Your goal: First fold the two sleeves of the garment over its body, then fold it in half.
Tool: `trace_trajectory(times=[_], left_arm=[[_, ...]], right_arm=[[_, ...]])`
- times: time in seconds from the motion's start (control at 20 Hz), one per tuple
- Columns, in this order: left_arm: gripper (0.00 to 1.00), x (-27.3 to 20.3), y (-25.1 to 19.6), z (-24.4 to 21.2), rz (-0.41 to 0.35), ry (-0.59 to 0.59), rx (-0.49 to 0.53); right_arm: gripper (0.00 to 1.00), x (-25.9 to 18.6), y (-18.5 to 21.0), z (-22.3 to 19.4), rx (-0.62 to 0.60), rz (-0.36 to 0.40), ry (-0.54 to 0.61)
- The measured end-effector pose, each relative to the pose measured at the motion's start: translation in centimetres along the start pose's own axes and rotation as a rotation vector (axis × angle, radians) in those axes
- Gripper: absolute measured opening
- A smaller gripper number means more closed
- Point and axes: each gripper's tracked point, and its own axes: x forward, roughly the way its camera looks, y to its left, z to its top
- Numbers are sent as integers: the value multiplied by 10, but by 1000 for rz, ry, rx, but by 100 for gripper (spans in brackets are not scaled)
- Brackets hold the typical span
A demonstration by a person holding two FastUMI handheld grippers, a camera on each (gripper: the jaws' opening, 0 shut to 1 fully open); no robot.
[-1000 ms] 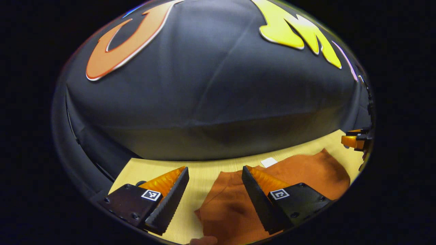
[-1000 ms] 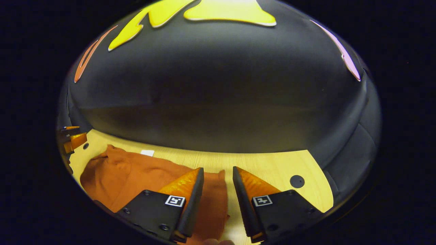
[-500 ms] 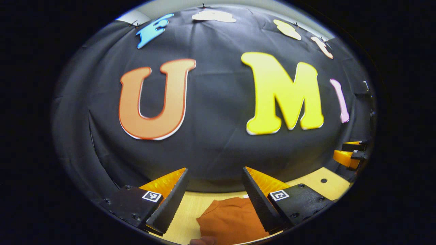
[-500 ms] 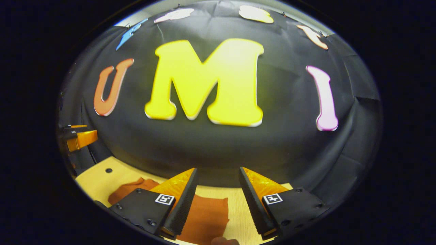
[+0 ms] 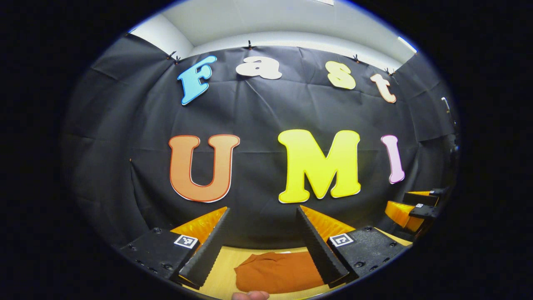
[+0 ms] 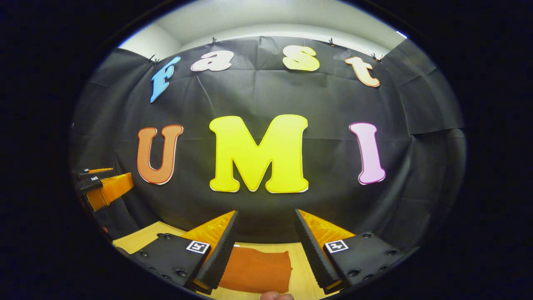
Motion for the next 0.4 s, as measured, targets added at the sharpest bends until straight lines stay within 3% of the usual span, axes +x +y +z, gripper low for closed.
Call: trace_trajectory(times=[0.4], left_arm=[[99,-57,-26,-25,-25,32,-17]], right_arm=[[83,-64,15,-4,-19,25,-31]])
